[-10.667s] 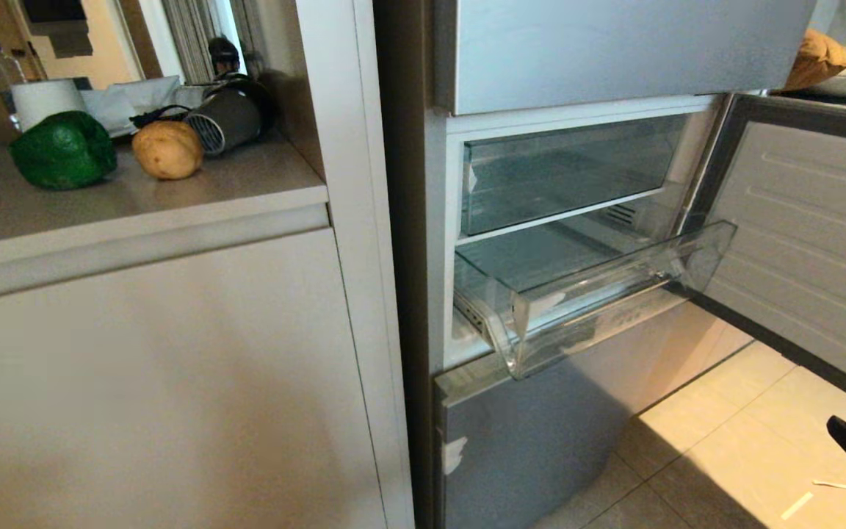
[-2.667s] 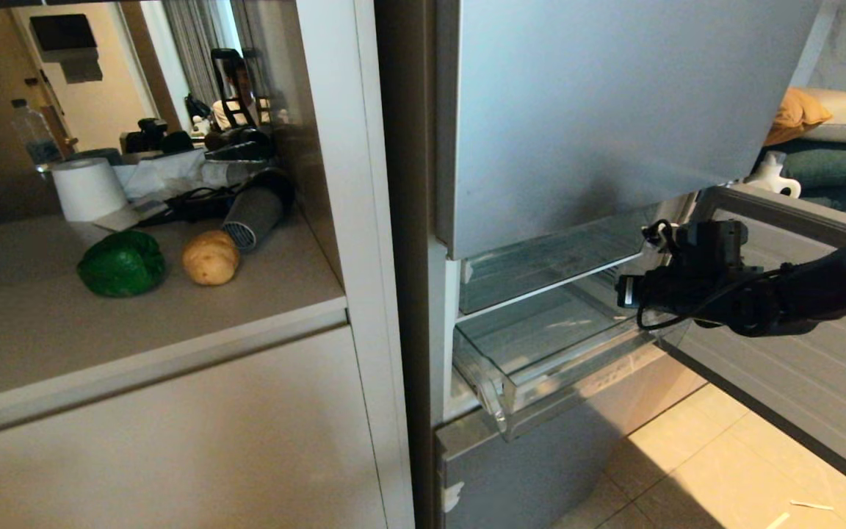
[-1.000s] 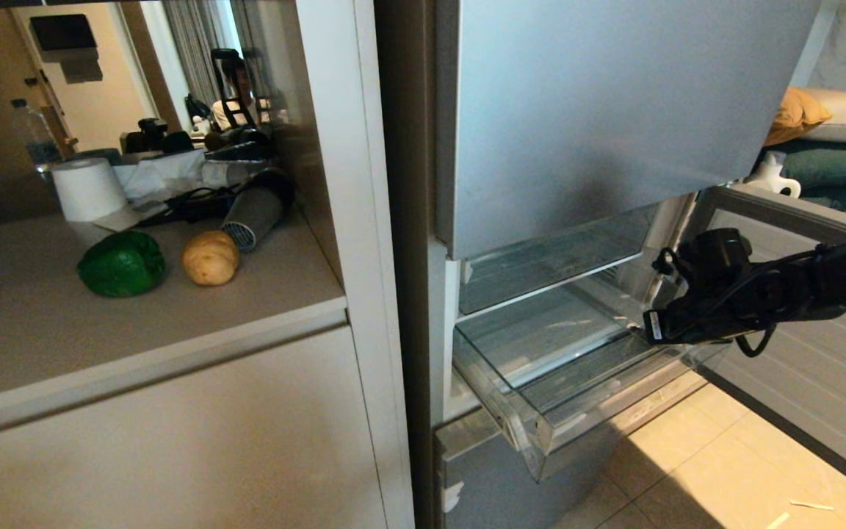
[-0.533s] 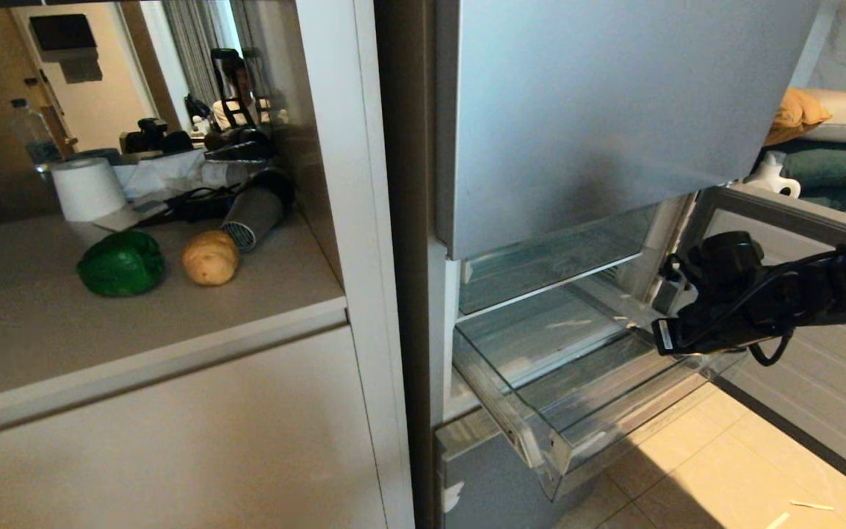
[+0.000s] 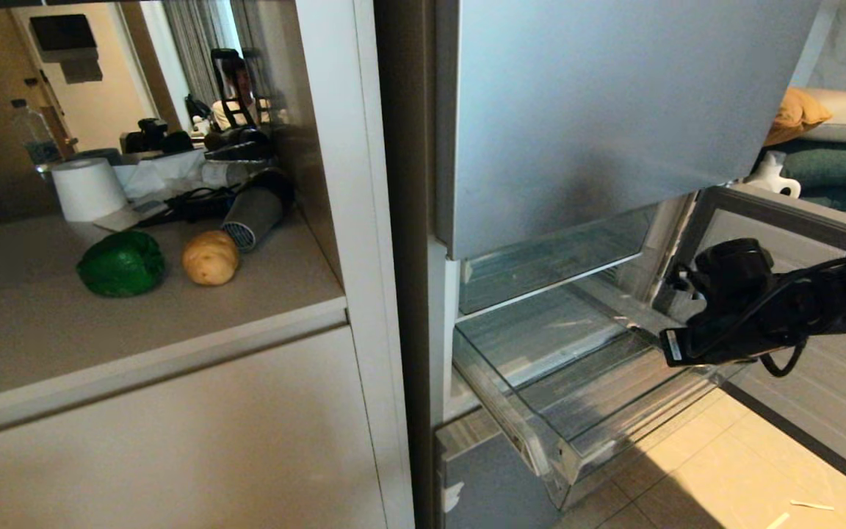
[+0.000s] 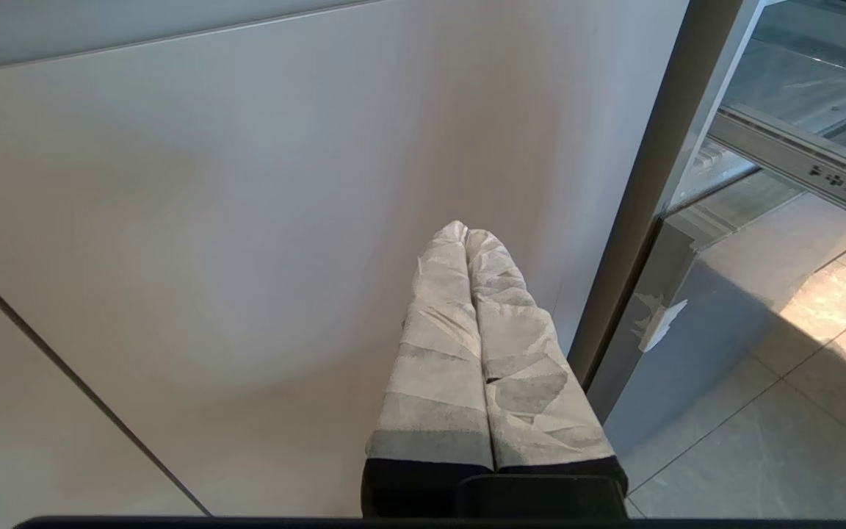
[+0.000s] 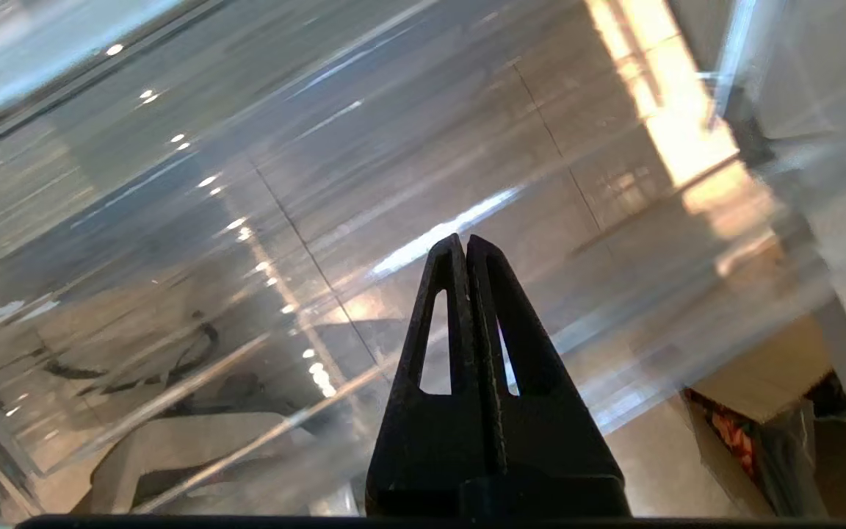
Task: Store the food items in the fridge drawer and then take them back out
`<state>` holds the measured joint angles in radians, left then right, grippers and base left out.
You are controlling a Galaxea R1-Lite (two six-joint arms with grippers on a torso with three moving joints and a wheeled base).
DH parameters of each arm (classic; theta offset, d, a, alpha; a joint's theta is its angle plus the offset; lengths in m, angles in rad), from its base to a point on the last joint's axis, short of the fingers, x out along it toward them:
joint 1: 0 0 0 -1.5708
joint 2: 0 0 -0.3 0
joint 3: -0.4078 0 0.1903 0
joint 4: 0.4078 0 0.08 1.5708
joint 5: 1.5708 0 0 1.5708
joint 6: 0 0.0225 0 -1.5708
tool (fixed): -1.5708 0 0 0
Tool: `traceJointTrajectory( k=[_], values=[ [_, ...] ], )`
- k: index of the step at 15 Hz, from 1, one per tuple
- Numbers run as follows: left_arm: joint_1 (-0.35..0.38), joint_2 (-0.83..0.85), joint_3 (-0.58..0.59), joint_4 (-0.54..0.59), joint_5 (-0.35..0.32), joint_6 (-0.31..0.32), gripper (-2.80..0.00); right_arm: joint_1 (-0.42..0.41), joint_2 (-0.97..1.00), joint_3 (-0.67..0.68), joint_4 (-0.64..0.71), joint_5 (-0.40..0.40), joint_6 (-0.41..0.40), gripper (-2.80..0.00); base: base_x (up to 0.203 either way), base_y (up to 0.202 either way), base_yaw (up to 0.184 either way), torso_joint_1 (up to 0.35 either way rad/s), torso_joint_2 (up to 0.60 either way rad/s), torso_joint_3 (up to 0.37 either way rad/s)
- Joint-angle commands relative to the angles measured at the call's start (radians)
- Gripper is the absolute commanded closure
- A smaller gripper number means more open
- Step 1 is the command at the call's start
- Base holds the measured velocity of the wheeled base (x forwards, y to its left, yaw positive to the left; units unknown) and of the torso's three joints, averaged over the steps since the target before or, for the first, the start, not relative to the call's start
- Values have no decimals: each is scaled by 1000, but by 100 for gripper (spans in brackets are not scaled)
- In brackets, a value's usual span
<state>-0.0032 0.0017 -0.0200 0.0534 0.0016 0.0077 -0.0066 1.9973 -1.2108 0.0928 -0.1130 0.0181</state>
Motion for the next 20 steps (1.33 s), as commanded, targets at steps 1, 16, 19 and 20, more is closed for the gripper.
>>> traceJointTrajectory(
  k=[1, 16, 19, 20],
  values=[
    [0, 0, 0, 0, 0, 0, 0, -9, -74, 47, 1, -1, -3, 0, 0, 0, 0, 0, 0, 0],
    [0, 0, 0, 0, 0, 0, 0, -36, 70, 2, -131, 0, 1, 0, 0, 0, 0, 0, 0, 0],
    [0, 0, 0, 0, 0, 0, 0, -61, 16, 30, -96, -6, -4, 0, 0, 0, 0, 0, 0, 0],
    [0, 0, 0, 0, 0, 0, 0, -67, -10, 43, -61, -8, -5, 0, 0, 0, 0, 0, 0, 0]
  ],
)
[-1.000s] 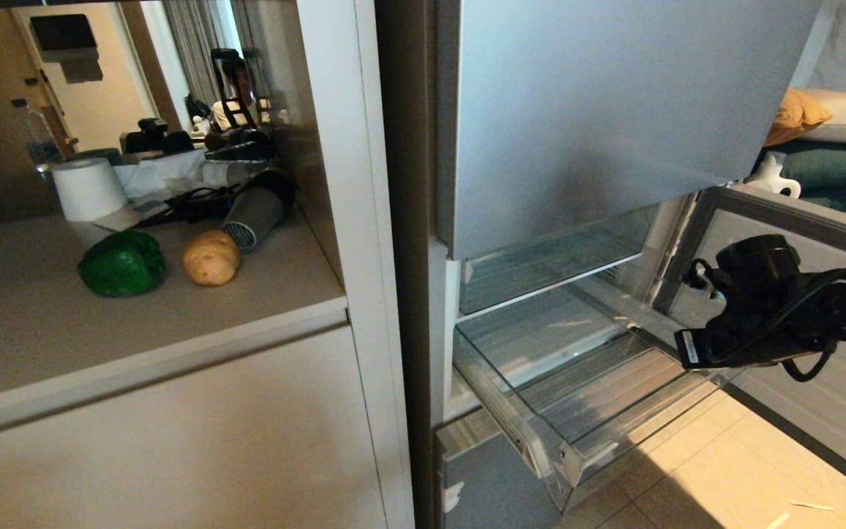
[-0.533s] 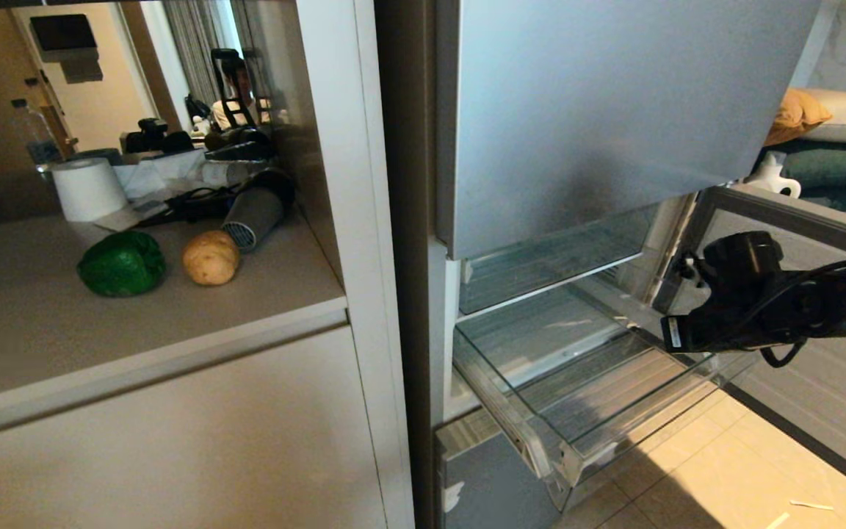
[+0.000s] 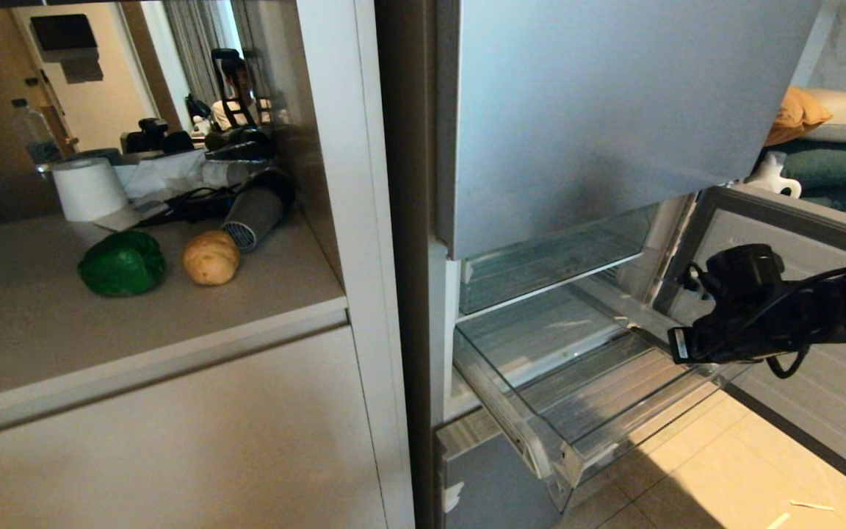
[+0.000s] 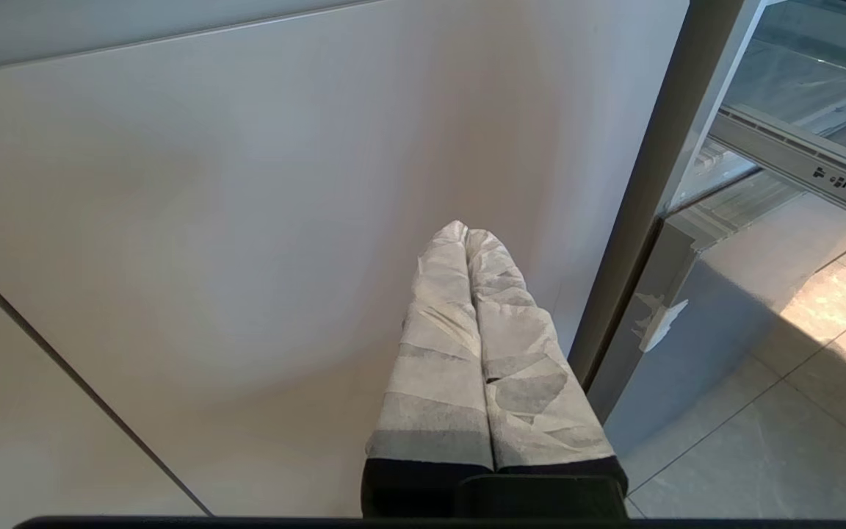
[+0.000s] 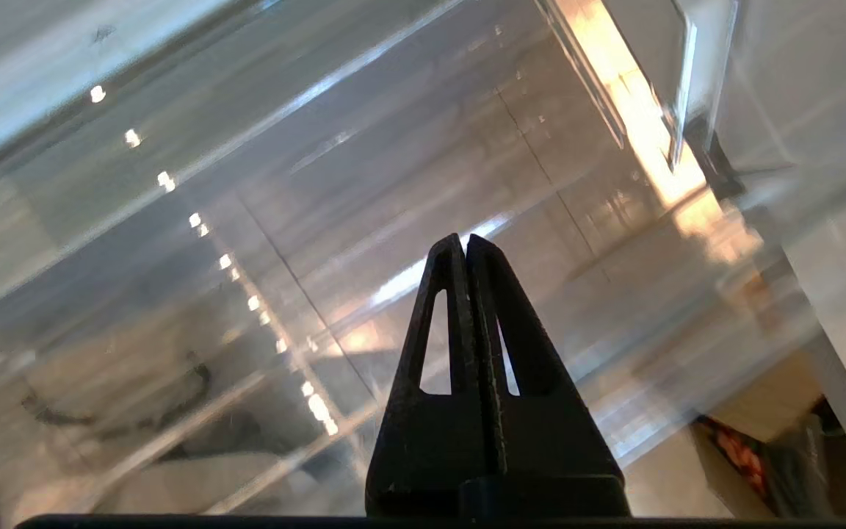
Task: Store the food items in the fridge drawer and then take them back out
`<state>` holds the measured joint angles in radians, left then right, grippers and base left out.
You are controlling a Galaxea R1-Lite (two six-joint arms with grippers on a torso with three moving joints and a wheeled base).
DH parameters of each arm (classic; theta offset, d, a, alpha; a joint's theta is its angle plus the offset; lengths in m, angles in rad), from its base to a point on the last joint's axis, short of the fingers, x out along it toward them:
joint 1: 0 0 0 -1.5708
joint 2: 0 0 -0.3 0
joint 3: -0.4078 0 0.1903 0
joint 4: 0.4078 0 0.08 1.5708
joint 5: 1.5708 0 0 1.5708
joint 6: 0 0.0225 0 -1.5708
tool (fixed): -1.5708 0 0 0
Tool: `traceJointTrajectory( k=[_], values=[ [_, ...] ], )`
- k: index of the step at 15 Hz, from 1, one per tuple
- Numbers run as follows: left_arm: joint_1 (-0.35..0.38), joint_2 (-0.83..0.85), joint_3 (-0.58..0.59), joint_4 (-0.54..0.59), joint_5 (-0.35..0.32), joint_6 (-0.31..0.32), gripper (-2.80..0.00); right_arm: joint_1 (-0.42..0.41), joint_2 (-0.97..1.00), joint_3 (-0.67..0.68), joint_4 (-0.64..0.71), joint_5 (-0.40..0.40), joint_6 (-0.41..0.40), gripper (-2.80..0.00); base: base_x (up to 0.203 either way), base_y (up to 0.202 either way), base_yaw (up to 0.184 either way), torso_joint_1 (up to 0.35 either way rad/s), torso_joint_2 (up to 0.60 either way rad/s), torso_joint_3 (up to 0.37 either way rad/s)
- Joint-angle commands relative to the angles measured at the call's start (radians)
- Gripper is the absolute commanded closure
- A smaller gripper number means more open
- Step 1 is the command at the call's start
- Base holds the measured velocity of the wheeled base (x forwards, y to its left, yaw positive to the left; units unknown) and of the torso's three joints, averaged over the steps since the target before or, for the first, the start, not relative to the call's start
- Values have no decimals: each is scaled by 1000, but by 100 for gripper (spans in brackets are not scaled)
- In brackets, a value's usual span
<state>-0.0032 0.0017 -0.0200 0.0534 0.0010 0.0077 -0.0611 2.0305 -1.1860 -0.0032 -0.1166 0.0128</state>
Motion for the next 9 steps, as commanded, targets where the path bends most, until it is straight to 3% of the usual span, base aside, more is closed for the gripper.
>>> traceJointTrajectory(
  k=[1, 5, 9],
  values=[
    [0, 0, 0, 0, 1, 0, 0, -19, -65, 34, 56, -4, -1, 0, 0, 0, 0, 0, 0, 0],
    [0, 0, 0, 0, 1, 0, 0, -26, -73, 39, 57, 10, -7, 0, 0, 0, 0, 0, 0, 0],
    [0, 0, 0, 0, 1, 0, 0, -22, -53, 48, -64, 41, 5, 0, 0, 0, 0, 0, 0, 0]
  ],
)
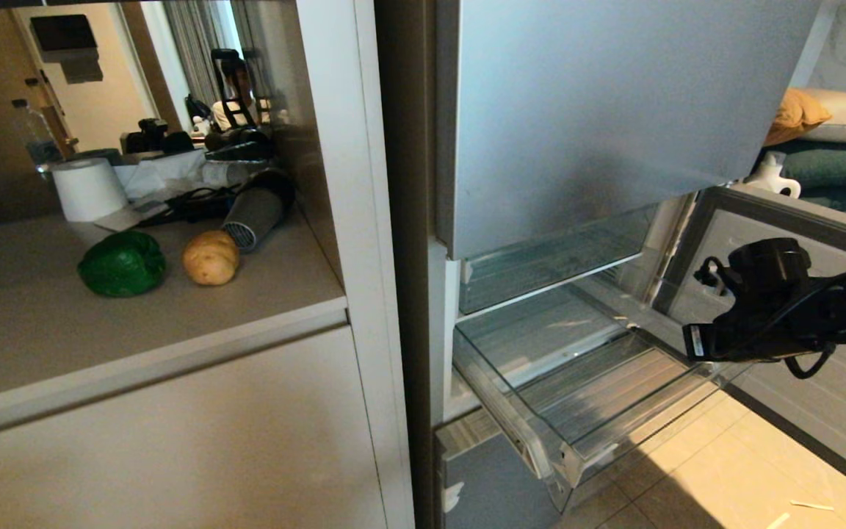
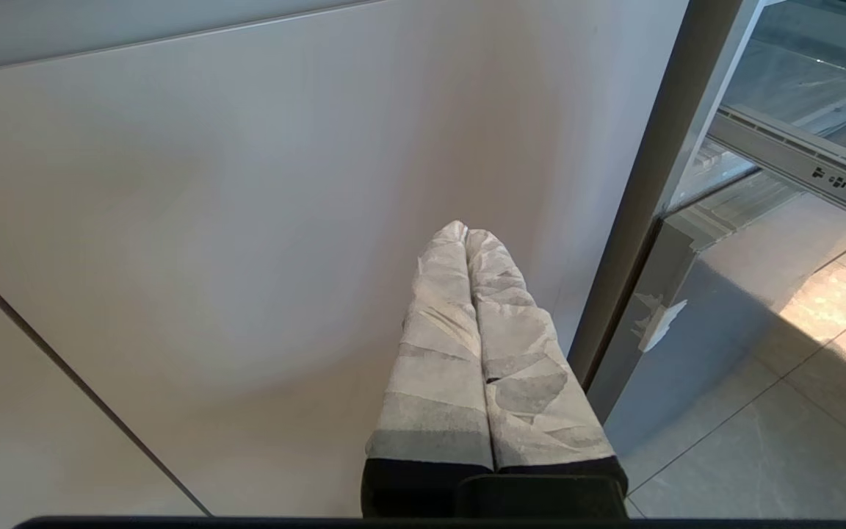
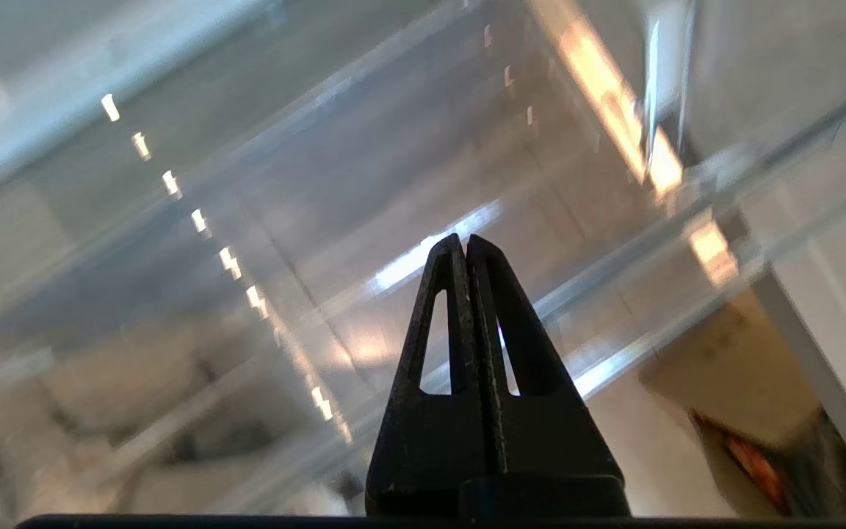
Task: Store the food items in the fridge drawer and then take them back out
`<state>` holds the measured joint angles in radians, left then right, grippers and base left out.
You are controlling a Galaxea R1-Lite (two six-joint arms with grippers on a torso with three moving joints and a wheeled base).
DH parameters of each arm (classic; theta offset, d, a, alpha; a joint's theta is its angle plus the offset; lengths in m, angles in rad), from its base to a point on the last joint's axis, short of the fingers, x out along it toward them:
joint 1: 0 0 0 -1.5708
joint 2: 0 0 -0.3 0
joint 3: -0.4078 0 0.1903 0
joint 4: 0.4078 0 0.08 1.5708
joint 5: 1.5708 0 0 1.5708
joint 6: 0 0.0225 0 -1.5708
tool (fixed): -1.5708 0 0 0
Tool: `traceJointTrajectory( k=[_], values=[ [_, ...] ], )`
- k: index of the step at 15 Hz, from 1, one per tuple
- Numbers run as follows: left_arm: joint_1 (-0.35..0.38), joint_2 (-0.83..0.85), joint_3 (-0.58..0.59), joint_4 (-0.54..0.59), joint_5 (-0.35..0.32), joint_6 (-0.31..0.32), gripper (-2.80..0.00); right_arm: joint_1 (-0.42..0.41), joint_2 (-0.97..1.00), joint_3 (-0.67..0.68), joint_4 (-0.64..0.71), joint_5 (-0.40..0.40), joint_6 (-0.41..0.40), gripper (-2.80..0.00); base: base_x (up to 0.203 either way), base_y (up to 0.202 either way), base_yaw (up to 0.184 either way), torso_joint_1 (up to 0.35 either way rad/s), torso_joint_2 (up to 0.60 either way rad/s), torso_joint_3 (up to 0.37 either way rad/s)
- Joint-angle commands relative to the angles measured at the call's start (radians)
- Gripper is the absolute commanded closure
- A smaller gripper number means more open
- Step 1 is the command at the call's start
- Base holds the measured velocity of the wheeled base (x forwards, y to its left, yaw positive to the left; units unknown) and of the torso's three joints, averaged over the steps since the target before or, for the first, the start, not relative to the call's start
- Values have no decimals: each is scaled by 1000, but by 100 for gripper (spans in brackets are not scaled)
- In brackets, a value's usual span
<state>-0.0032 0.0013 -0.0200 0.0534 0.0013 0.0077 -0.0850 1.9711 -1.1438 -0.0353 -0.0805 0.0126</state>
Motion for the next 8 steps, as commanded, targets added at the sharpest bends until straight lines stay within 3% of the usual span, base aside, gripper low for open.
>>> traceJointTrajectory(
  k=[1, 5, 8],
  values=[
    [0, 0, 0, 0, 0, 0, 0, 2, -6, 10, -40, 10, 12, 0, 0, 0, 0, 0, 0, 0],
    [0, 0, 0, 0, 0, 0, 0, 7, -129, 38, -42, 110, 101, 0, 0, 0, 0, 0, 0, 0],
    [0, 0, 0, 0, 0, 0, 0, 20, -228, 69, -44, 130, 138, 0, 0, 0, 0, 0, 0, 0]
  ],
)
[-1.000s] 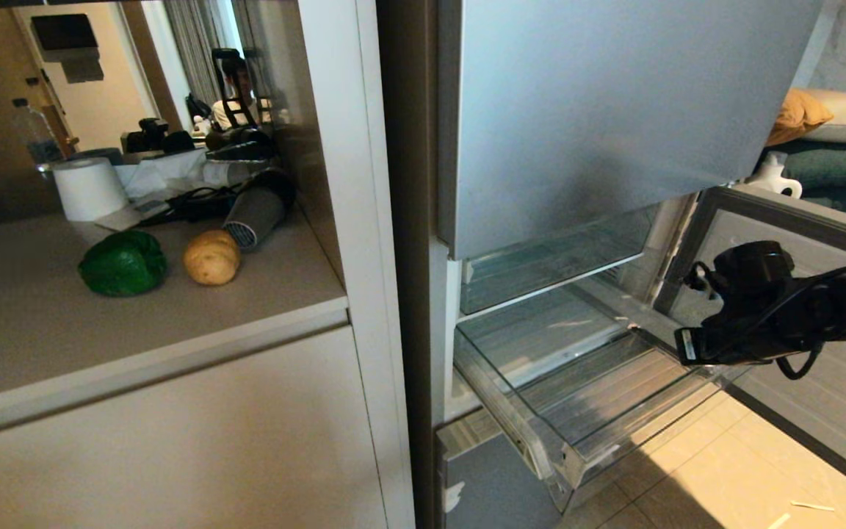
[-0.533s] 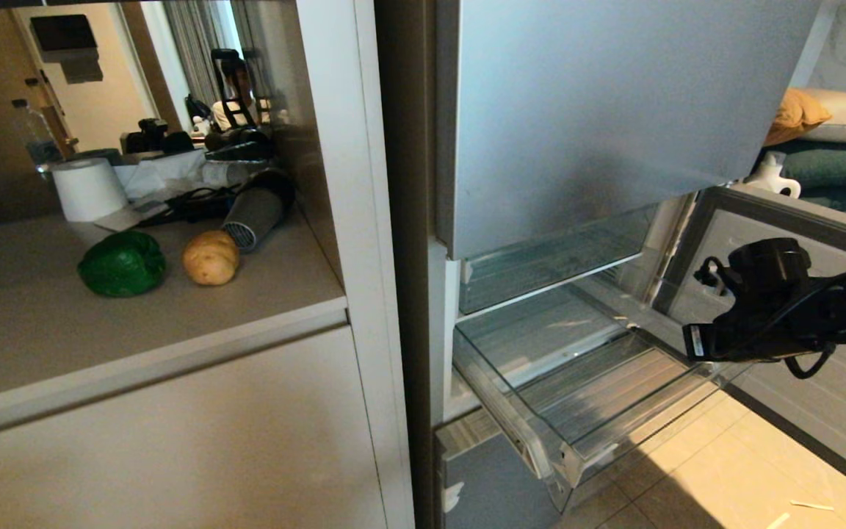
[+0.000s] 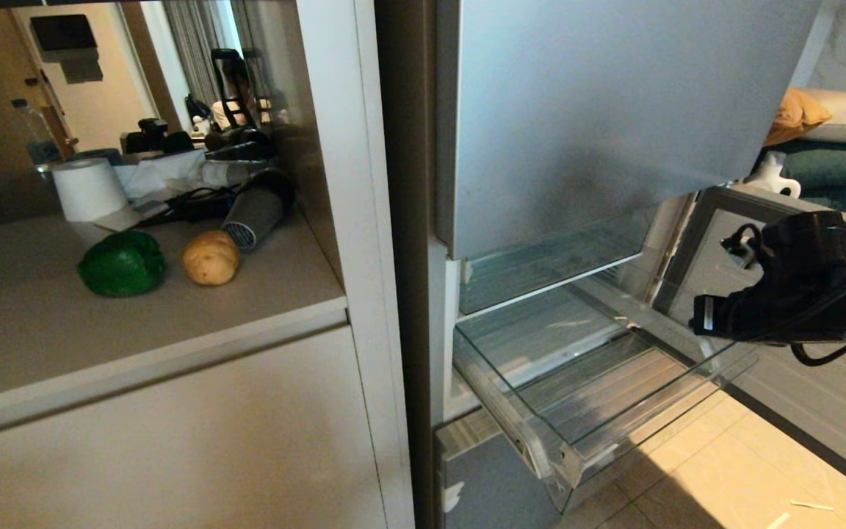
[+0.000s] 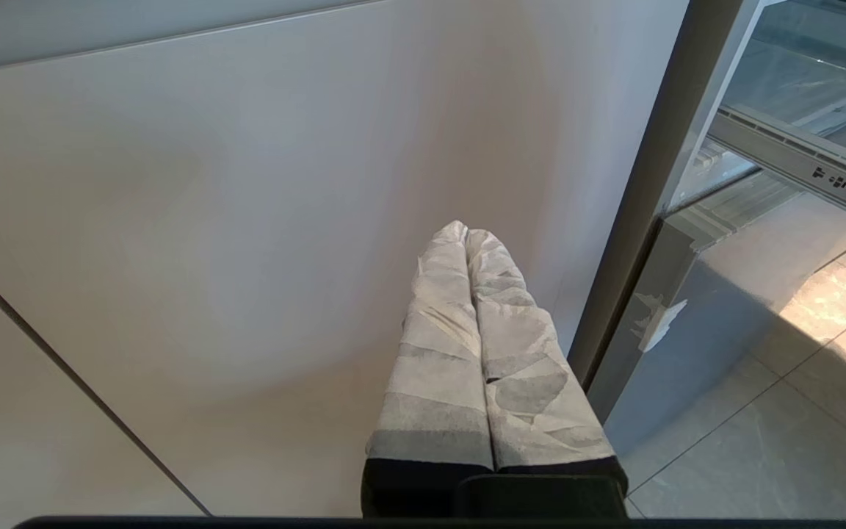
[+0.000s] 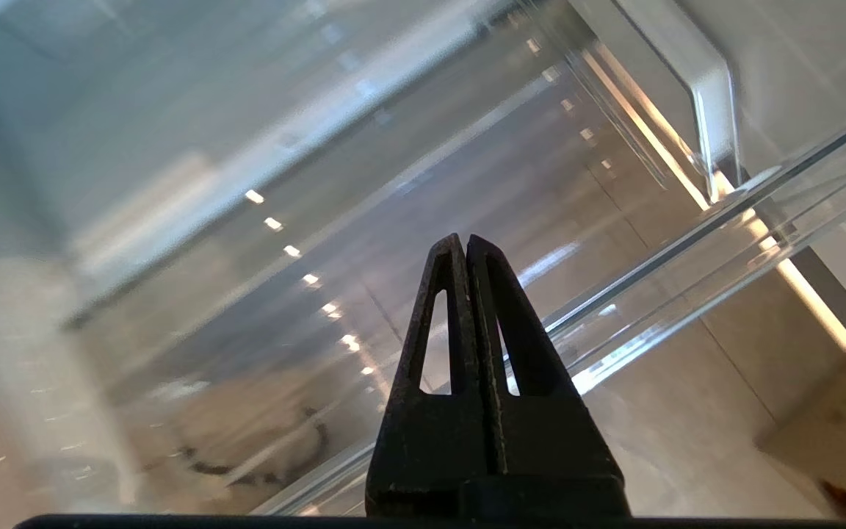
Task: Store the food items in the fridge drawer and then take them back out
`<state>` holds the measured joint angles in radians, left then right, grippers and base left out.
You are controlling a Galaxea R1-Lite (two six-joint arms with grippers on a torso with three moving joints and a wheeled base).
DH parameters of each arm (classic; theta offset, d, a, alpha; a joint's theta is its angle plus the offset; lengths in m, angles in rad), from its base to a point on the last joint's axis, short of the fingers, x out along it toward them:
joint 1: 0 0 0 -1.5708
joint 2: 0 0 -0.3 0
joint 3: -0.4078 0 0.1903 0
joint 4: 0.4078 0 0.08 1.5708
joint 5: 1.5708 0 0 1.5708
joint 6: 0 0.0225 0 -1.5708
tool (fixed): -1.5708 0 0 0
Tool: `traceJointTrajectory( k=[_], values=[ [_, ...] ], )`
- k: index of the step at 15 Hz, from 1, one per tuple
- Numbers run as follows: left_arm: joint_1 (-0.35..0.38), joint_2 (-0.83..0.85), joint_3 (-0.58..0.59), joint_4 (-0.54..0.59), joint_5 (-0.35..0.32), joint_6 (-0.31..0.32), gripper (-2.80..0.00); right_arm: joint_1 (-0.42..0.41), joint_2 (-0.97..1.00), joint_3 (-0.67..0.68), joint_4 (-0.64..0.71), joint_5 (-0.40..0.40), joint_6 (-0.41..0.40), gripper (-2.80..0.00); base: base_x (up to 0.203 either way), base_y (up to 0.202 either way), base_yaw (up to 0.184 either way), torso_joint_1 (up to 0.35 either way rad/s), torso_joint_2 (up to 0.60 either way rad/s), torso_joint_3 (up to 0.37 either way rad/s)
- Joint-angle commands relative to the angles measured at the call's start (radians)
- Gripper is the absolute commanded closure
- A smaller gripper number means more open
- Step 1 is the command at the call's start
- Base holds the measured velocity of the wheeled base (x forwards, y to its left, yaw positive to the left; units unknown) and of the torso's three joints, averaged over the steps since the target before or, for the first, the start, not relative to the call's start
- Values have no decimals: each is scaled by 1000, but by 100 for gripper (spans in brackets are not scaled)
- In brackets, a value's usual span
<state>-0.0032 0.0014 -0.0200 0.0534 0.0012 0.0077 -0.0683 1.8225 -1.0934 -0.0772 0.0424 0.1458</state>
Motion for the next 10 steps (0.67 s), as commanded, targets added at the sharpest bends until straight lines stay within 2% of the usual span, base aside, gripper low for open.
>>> traceJointTrajectory(
  k=[1, 3, 5, 8, 10],
  values=[
    [0, 0, 0, 0, 0, 0, 0, 5, -135, 46, -3, 34, 7, 0, 0, 0, 0, 0, 0, 0],
    [0, 0, 0, 0, 0, 0, 0, 11, -264, 110, -7, 117, 9, 0, 0, 0, 0, 0, 0, 0],
    [0, 0, 0, 0, 0, 0, 0, 55, -435, 202, -8, 188, 12, 0, 0, 0, 0, 0, 0, 0],
    [0, 0, 0, 0, 0, 0, 0, 139, -671, 361, -6, 224, 20, 0, 0, 0, 0, 0, 0, 0],
    [0, 0, 0, 0, 0, 0, 0, 162, -770, 466, -6, 229, 30, 0, 0, 0, 0, 0, 0, 0]
  ],
)
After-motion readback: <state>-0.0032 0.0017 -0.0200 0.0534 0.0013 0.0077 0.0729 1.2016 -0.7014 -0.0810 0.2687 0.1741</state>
